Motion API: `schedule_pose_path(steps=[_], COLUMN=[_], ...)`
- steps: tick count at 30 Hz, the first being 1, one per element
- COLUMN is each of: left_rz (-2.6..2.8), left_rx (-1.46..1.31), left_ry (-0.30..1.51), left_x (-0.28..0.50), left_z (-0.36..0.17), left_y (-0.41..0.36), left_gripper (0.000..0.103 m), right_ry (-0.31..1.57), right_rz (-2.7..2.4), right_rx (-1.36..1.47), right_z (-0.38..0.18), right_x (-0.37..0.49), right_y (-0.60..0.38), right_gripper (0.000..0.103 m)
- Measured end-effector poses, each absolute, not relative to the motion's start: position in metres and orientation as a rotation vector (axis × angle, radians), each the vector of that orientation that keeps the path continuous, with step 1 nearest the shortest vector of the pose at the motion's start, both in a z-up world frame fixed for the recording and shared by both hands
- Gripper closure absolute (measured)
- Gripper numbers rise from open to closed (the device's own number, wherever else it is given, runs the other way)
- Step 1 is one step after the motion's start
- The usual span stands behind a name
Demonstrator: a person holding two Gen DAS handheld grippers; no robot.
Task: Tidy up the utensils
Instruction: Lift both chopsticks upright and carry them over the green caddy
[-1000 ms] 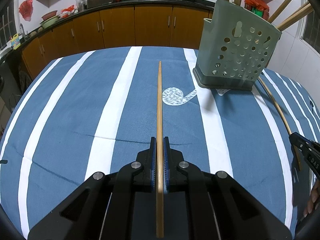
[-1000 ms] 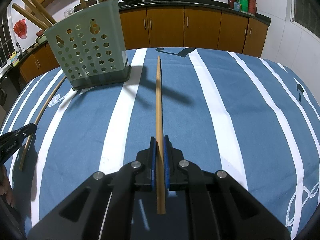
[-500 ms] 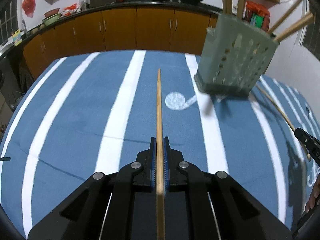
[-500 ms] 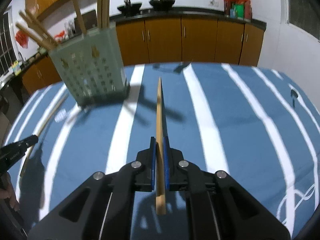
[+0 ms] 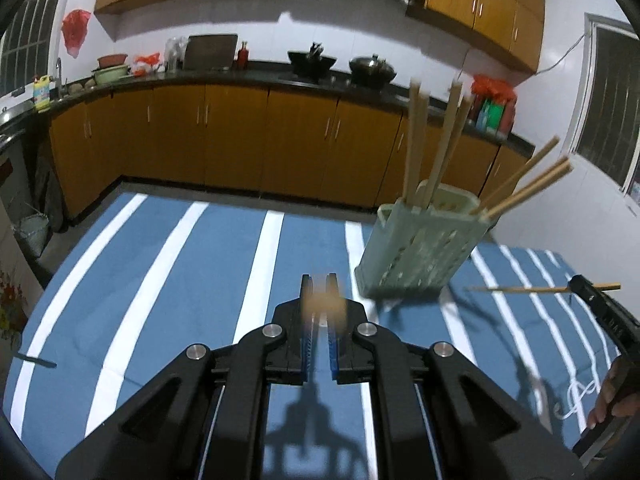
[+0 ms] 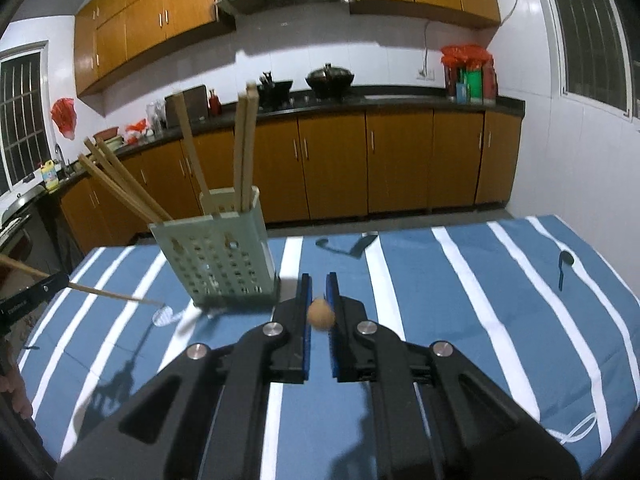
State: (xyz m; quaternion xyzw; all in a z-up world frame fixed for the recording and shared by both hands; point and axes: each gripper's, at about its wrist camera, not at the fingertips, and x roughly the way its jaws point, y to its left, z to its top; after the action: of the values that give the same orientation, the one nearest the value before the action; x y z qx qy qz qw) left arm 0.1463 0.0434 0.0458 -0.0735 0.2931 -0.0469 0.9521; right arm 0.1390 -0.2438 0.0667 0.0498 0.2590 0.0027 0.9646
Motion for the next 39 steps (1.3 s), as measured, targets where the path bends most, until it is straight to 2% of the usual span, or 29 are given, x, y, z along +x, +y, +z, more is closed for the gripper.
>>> schedule_pose_path(steps=[16,28,34,39], left_rz=[-0.228,-0.295,-0.287,-0.274], left_rx=[-0.17,-0.133,-0.082,-0.066], left_ry=[0.444,0.293,0.275,0.319], left_x=[0.142,0.143,0.157,0.173], left_z=[0.116,0.169,0.173,0.161], left_y=[0.019,-0.011,-0.025,-0.026], left_gripper=[0.096,0.096,0.096,0.096], right_ry=[0.333,0.066,-0.018,-0.022], right_rz=[0.163,0.235,0.212,0.182], right_rx=[0.143,0.167,0.182,0.152], right_z=[0.154,0.23,0.245,0.232], right_x=[0.119,0.121,0.145,0.173], right_y=[-0.232,-0.207,-0.2,-0.191], right_gripper=[0.095,0.095,0.095,0.095])
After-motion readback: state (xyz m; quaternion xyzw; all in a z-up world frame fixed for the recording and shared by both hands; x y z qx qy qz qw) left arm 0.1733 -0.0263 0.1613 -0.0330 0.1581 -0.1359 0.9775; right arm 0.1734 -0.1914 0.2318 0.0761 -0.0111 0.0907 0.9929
